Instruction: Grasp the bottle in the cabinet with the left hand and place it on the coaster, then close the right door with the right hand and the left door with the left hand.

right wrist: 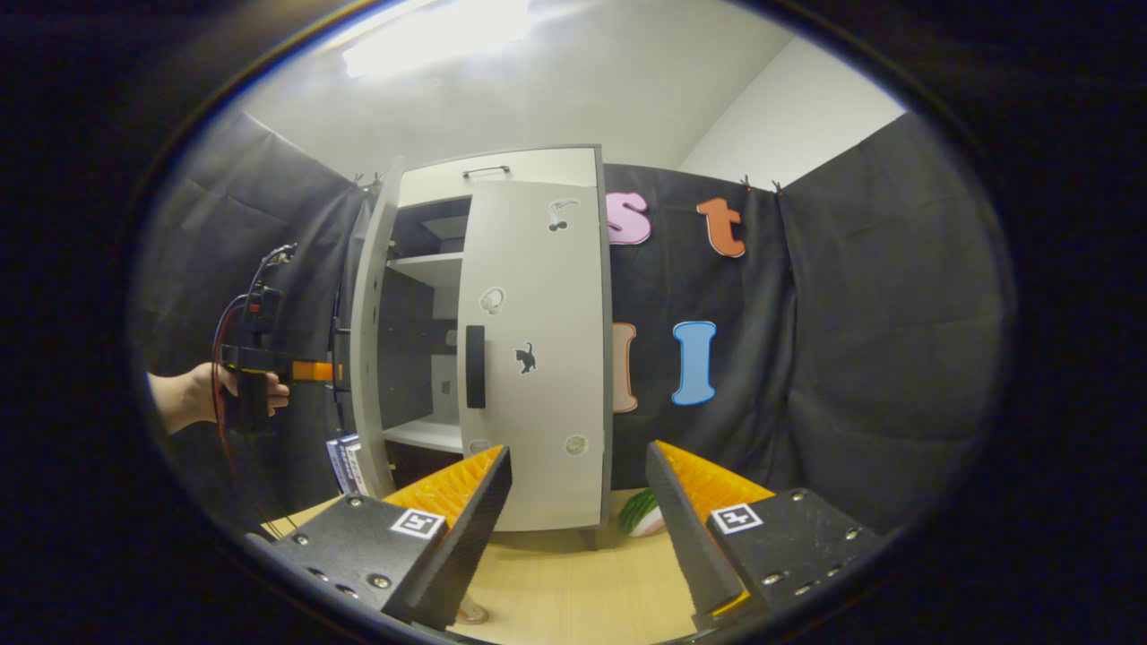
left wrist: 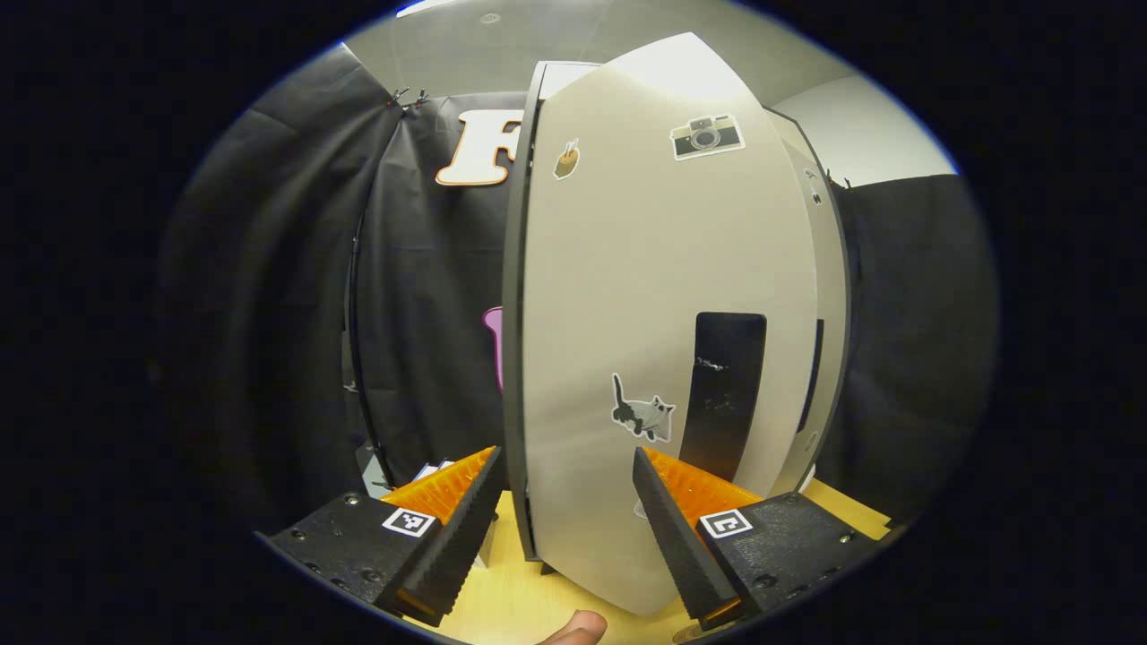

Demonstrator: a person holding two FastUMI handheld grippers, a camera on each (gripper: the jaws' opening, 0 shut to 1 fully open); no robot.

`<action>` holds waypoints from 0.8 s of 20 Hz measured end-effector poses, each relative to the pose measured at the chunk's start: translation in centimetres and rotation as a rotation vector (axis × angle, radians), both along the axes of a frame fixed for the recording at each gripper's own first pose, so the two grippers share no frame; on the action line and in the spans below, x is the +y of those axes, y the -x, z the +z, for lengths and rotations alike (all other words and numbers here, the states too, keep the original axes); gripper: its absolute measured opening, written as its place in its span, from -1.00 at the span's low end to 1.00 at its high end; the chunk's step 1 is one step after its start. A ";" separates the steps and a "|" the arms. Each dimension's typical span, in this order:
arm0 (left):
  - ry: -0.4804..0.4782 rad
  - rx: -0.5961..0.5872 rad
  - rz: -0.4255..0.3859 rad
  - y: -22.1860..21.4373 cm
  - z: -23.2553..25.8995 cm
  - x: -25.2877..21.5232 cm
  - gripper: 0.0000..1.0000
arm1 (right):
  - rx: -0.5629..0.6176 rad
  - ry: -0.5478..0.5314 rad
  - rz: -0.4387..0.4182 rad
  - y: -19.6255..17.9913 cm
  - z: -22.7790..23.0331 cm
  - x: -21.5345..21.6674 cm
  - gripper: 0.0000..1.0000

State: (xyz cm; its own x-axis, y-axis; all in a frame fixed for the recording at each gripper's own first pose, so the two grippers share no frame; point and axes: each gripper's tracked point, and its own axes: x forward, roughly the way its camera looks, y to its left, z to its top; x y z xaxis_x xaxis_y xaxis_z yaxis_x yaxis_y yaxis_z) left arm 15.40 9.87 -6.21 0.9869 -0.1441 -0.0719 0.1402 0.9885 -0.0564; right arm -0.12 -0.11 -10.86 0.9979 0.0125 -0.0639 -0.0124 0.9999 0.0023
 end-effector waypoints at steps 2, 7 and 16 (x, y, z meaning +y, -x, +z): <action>0.034 0.010 -0.051 -0.3 -0.2 -1.8 0.87 | -0.004 0.003 -0.015 -0.3 0.1 0.0 0.84; 0.044 0.009 -0.082 -1.8 0.2 -3.2 0.89 | -0.008 0.025 -0.059 -0.8 0.1 0.1 0.84; 0.061 0.039 -0.189 -3.2 -0.5 -4.5 0.94 | -0.026 0.043 -0.146 -3.1 0.4 1.8 0.84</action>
State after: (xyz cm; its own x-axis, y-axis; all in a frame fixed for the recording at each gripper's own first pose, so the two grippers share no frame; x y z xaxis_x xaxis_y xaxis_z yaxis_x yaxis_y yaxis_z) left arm 18.63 5.38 -6.69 0.9387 -0.3316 -0.0946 0.3193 0.9394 -0.1245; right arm 3.03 1.72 -10.45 0.9902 -0.1354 -0.0354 0.1341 0.9902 -0.0391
